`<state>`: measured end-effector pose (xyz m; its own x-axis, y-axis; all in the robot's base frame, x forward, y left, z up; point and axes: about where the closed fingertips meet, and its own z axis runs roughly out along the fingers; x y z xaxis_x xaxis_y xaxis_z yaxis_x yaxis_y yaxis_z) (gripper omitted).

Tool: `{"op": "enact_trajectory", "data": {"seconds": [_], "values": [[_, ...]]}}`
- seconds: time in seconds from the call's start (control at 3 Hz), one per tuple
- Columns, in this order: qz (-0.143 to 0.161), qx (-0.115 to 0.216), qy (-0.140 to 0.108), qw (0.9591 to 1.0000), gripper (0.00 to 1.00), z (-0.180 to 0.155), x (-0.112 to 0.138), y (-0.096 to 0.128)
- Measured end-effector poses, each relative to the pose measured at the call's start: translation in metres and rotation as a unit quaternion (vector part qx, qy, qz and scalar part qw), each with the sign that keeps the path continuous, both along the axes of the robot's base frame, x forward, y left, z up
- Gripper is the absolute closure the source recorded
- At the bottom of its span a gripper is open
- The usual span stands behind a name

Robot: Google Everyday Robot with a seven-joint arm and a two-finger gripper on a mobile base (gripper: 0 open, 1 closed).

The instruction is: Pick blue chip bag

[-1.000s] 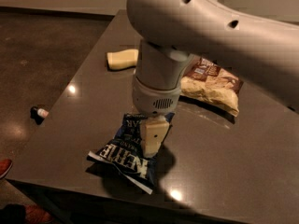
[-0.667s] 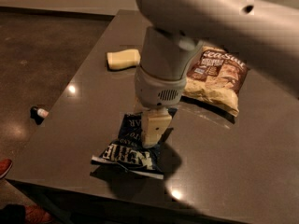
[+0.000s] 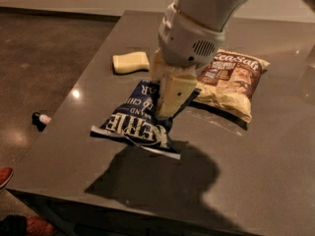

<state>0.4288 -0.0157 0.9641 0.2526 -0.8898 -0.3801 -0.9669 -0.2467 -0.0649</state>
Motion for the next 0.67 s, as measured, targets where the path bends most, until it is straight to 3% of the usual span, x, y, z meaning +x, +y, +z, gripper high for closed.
{"op": "enact_trajectory", "data": {"seconds": [0.67], "values": [[-0.009, 0.029, -0.015, 0.9994, 1.00, 0.0230, 0.0143, 0.0012]]}}
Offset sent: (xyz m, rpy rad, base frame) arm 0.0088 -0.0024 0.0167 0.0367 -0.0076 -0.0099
